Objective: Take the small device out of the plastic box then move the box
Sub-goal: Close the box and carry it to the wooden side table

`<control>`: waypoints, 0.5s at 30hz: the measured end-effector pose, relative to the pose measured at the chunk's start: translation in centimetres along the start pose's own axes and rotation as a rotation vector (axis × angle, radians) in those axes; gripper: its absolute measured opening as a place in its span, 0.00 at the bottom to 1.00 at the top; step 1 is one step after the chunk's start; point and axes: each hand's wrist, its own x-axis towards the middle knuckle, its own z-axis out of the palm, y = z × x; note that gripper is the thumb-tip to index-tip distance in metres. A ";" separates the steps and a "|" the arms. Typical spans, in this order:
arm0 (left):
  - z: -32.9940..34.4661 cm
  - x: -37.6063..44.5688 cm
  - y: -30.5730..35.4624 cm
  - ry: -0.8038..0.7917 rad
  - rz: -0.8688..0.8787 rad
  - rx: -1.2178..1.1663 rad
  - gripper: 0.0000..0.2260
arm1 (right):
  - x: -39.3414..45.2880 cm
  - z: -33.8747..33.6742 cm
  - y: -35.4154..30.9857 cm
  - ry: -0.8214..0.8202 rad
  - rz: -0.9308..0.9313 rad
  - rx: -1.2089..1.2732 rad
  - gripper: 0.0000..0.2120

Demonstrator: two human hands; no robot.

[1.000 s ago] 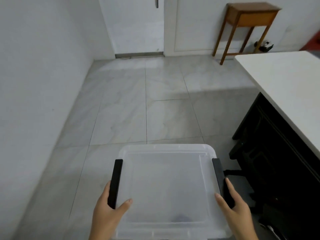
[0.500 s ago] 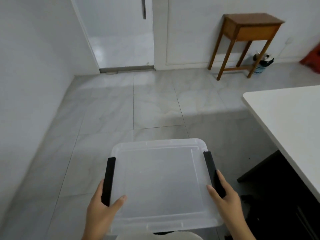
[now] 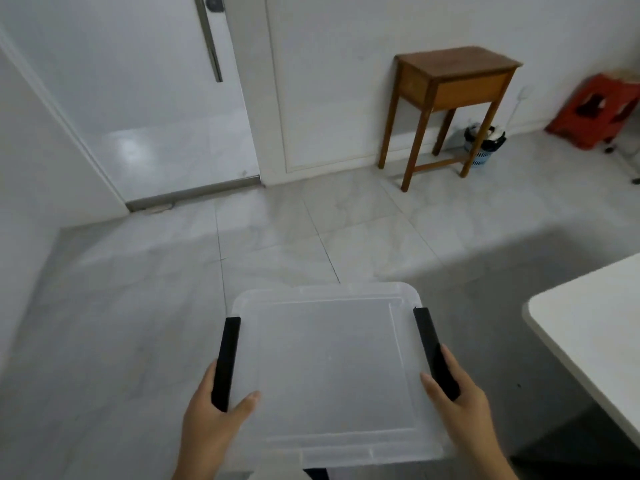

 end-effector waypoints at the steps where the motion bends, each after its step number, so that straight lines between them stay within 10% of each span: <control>1: 0.8 2.9 1.2 -0.027 0.023 0.003 0.28 | 2.0 0.4 -1.1 0.021 0.017 0.020 0.27; 15: 23.6 34.7 15.1 -0.324 0.057 0.177 0.32 | 33.9 -0.5 -7.8 0.332 0.217 0.076 0.27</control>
